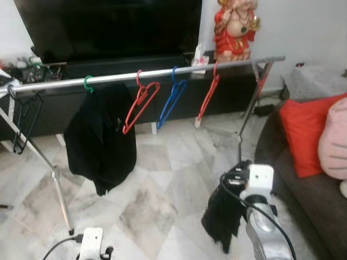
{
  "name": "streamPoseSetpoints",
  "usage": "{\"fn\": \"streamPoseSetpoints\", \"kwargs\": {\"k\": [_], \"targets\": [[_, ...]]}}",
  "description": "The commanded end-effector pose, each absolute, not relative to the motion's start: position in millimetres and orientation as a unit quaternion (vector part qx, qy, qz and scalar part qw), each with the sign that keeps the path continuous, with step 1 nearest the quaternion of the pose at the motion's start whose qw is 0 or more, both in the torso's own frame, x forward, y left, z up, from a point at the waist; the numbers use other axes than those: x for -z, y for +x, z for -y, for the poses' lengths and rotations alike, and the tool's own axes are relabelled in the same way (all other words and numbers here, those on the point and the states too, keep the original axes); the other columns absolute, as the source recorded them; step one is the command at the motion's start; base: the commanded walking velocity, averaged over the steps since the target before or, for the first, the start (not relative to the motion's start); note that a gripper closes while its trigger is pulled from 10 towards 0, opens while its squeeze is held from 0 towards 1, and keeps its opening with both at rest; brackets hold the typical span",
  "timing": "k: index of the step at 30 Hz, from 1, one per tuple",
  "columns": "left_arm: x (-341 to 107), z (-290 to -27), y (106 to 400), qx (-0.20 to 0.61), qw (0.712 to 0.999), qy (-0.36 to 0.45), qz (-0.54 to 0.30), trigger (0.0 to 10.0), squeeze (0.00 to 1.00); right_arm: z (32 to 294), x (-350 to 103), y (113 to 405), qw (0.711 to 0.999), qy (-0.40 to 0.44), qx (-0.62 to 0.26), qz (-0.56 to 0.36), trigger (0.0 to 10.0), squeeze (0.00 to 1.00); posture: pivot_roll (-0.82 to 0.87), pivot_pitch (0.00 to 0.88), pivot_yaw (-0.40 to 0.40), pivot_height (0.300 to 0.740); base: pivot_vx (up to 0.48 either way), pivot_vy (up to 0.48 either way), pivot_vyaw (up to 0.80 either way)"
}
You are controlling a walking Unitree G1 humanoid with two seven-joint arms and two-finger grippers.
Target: Hang hanger
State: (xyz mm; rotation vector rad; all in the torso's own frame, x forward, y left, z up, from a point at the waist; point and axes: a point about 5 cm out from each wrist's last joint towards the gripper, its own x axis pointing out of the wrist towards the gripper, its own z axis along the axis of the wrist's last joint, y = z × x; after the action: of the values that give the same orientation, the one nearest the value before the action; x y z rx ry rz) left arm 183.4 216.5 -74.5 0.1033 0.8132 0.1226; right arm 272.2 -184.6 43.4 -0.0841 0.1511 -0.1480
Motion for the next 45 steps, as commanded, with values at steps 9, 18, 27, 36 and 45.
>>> {"fn": "streamPoseSetpoints", "kwargs": {"k": [9, 18, 27, 36, 45], "targets": [[80, -216, 173, -0.064, 0.908, 0.044, -0.412, 10.0, 0.0, 187, -31, 264, 0.994, -0.04, 0.077, -0.073, 10.0, 0.0, -0.07, 0.0, 0.0, 0.74, 0.0, 0.0, 0.0], [80, -215, 173, -0.058, 0.909, 0.045, -0.411, 10.0, 0.0, 184, -30, 264, 0.994, -0.039, 0.073, -0.069, 10.0, 0.0, -0.08, 0.0, 0.007, 0.74, 0.165, 0.0, 0.0], [79, -215, 175, -0.056, 0.909, 0.046, -0.409, 10.0, 0.0, 184, -28, 266, 0.995, -0.039, 0.069, -0.065, 10.0, 0.0, -0.07, 0.0, 0.009, 0.74, 0.323, 0.0, 0.0], [78, -216, 176, -0.058, 0.91, 0.047, -0.408, 10.0, 0.0, 181, -26, 267, 0.995, -0.039, 0.066, -0.069, 10.0, 0.0, -0.07, 0.0, 0.009, 0.74, 0.322, 0.0, 0.0], [78, -217, 176, -0.059, 0.91, 0.047, -0.409, 10.0, 0.0, 181, -26, 267, 0.995, -0.038, 0.068, -0.067, 10.0, 0.0, -0.07, 0.0, 0.008, 0.74, 0.322, 0.0, 0.0]]}}
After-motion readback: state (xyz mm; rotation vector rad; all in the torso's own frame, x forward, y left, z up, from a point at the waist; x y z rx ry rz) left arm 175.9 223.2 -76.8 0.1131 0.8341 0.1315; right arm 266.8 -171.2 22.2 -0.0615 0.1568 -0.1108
